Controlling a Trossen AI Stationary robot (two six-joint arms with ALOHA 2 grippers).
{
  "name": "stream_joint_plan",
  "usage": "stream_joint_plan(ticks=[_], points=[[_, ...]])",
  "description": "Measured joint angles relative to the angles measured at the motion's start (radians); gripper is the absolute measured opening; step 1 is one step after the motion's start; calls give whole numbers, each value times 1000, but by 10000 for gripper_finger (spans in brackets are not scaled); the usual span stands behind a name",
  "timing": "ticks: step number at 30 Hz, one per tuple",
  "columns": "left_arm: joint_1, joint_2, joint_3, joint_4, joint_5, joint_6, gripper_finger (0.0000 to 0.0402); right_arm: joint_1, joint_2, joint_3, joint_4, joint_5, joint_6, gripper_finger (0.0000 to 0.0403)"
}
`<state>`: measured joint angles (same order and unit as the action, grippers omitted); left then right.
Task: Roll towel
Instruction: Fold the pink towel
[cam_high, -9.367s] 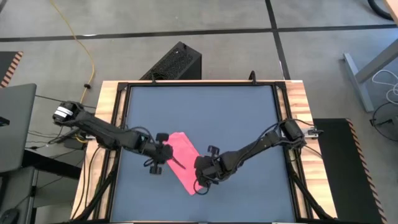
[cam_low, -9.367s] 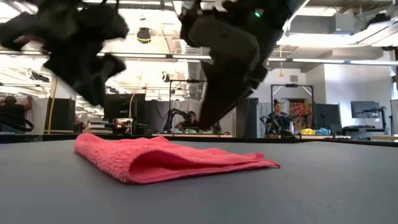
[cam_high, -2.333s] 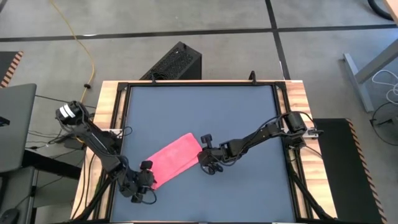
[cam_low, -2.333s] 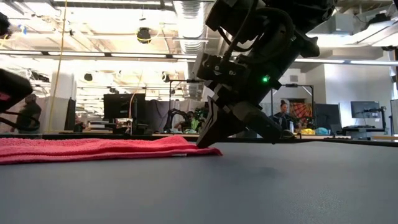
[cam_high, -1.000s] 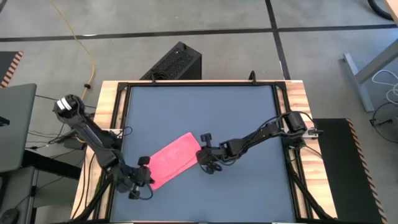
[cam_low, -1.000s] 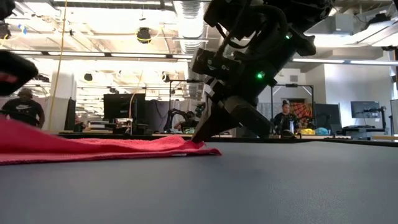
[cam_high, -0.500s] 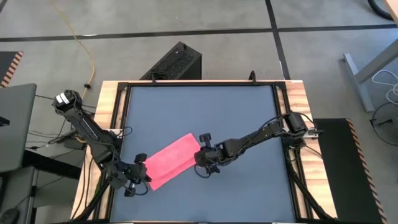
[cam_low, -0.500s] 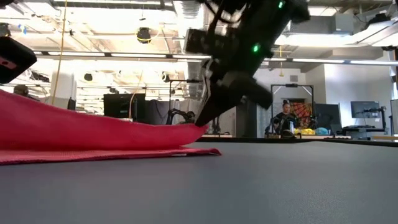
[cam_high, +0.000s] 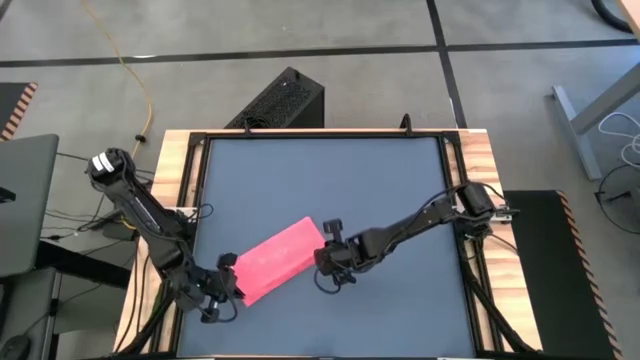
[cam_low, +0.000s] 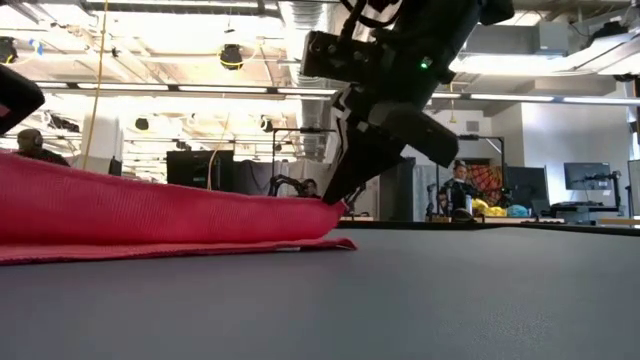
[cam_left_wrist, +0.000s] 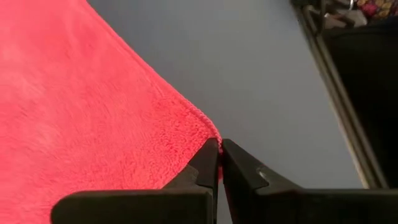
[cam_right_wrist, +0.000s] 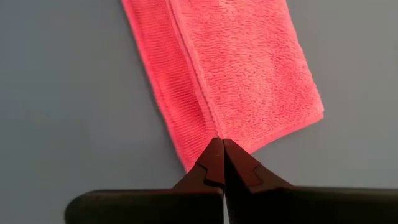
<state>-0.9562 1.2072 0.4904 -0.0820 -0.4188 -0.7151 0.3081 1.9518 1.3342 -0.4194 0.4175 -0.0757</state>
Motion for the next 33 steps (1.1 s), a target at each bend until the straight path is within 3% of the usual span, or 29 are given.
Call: stream_joint_plan(ticks=[8,14,20,25,30,33], points=[[0,96,0,30,71,-6,61,-4,0,0,-21,-74,36,19],[0,43,0,26,58,-5,95,-5,0,0,-27,-79,69,68],[0,-3,0,-25,-1,1,103,-10,-2,0,-51,-79,107,126],[25,-9,0,-160,-82,-40,103,-25,-2,23,-70,-124,160,161],[82,-9,-1,-284,-84,-69,103,-60,-3,38,0,-178,224,170],[125,-9,-26,-278,-61,-68,100,-92,11,20,76,-238,229,164]])
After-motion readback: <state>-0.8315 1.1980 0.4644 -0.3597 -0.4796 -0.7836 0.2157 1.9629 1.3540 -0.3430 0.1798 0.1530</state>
